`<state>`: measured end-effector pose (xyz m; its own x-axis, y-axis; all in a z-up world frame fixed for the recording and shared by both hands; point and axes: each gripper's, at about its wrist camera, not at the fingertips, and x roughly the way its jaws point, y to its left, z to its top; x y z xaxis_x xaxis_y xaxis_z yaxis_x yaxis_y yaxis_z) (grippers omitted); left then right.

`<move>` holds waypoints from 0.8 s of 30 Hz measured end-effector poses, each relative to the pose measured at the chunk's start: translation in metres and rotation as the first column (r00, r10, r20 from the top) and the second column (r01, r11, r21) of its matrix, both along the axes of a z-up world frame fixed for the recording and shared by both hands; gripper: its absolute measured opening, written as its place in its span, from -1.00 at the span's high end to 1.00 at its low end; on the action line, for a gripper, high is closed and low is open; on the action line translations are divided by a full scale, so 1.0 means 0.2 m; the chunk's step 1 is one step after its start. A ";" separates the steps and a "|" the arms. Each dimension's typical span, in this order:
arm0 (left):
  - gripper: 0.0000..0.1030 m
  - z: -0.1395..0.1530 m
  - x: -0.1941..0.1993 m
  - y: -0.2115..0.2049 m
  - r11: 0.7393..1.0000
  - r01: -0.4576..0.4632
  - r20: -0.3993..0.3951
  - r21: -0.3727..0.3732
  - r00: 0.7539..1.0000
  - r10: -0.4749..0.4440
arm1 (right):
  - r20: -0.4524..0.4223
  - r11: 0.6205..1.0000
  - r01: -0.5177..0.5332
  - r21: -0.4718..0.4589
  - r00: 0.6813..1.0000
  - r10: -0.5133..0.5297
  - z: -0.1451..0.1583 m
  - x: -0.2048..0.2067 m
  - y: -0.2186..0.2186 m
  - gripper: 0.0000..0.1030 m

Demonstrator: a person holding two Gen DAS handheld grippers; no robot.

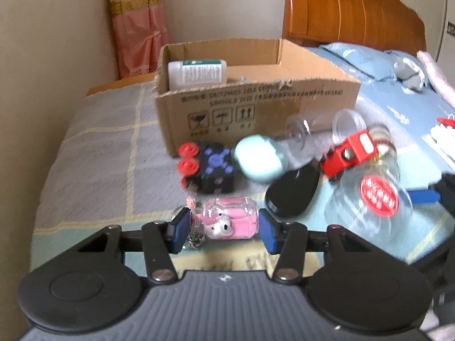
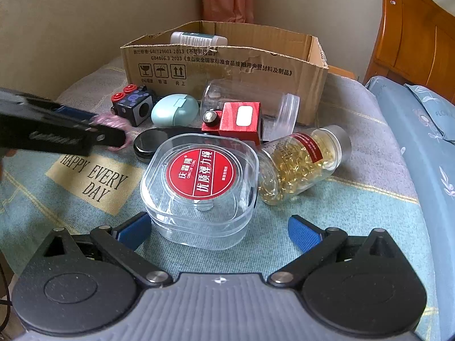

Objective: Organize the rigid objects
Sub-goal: 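Move the left gripper to the pink keychain bottle while the right approaches the clear box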

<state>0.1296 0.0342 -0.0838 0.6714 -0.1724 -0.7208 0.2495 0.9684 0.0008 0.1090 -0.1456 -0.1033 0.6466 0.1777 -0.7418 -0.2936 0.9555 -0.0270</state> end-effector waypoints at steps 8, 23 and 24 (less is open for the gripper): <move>0.03 0.00 -0.10 0.04 0.999 0.021 -0.019 0.035 1.000 -0.021 | 0.008 1.000 -0.003 0.003 1.000 0.003 0.00 0.00 -0.01 -1.00; 0.00 -0.01 -0.06 -0.04 0.985 0.159 0.021 0.067 0.987 -0.160 | 0.040 1.000 -0.016 0.013 0.999 0.015 -0.01 -0.01 -0.01 -1.00; 0.00 -0.01 -0.06 -0.05 0.981 0.181 0.018 0.066 0.983 -0.183 | 0.041 1.000 -0.015 0.013 0.999 0.015 -0.01 -0.01 -0.01 -1.00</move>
